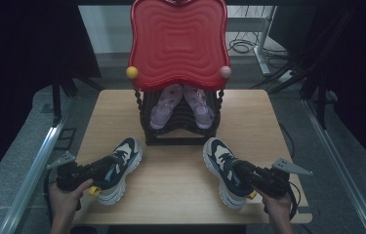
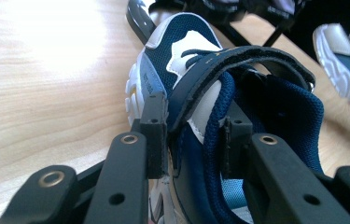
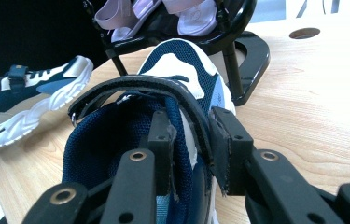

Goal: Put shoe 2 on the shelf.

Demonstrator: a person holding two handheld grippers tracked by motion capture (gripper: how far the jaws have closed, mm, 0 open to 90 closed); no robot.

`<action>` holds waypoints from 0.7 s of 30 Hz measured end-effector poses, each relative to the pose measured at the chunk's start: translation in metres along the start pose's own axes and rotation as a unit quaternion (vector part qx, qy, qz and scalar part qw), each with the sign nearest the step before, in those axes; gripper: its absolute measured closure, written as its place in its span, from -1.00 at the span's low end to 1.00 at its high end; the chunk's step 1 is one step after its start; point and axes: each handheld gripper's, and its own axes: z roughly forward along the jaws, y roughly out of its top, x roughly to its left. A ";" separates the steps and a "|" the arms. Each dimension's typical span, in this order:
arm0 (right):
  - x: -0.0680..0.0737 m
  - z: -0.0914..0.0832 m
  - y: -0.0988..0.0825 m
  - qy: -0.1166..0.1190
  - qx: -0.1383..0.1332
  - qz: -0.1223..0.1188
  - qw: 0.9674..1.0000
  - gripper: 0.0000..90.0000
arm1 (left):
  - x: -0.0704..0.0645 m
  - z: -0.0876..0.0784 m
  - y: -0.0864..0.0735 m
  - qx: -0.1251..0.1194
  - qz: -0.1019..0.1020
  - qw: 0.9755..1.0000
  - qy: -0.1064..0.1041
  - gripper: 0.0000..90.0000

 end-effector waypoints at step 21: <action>-0.020 -0.025 0.011 -0.032 -0.069 0.026 0.997 0.58 | 0.009 -0.012 0.009 -0.070 -0.037 0.997 -0.001 0.53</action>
